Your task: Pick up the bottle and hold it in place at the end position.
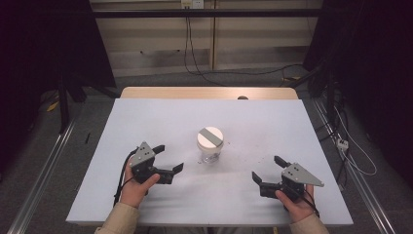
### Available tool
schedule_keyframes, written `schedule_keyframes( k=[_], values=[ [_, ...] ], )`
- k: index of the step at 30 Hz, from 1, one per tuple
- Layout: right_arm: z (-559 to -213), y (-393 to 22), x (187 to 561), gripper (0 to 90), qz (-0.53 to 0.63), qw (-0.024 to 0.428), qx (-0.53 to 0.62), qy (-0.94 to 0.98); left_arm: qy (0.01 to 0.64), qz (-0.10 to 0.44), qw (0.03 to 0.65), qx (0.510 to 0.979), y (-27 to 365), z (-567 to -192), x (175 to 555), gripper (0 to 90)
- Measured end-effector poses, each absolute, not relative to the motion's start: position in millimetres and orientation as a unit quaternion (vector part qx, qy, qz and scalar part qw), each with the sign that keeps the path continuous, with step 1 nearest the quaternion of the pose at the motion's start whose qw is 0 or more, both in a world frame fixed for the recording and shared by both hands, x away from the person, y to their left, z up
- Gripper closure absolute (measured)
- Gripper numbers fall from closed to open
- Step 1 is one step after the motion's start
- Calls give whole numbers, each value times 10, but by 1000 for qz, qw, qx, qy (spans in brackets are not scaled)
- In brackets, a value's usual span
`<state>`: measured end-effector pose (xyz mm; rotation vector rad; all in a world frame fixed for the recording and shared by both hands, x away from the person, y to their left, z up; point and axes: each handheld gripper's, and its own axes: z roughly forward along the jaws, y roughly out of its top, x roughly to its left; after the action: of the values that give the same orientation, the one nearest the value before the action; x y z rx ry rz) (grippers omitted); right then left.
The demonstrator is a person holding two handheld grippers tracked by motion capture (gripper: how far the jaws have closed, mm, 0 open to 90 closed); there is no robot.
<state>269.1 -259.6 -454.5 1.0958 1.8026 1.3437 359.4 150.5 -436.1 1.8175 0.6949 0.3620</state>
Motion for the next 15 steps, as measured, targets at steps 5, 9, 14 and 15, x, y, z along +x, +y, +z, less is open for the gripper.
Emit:
schedule_keyframes(
  k=[5, 9, 14, 15],
  values=[
    [-4547, -2601, 2695, 43, 511, 314, 416, 684, 291, 146, 542, 774, 1381, -4380, 3622, 27],
    [-4547, -2597, 2698, 43, 510, 315, 416, 684, 289, 144, 539, 778, 1283, -4395, 3647, 27],
    [-4548, -2590, 2701, 43, 510, 315, 415, 685, 285, 138, 538, 781, 1168, -4410, 3669, 27],
    [-4548, -2590, 2701, 43, 510, 315, 415, 685, 282, 138, 537, 783, 1150, -4412, 3674, 28]
  ],
)
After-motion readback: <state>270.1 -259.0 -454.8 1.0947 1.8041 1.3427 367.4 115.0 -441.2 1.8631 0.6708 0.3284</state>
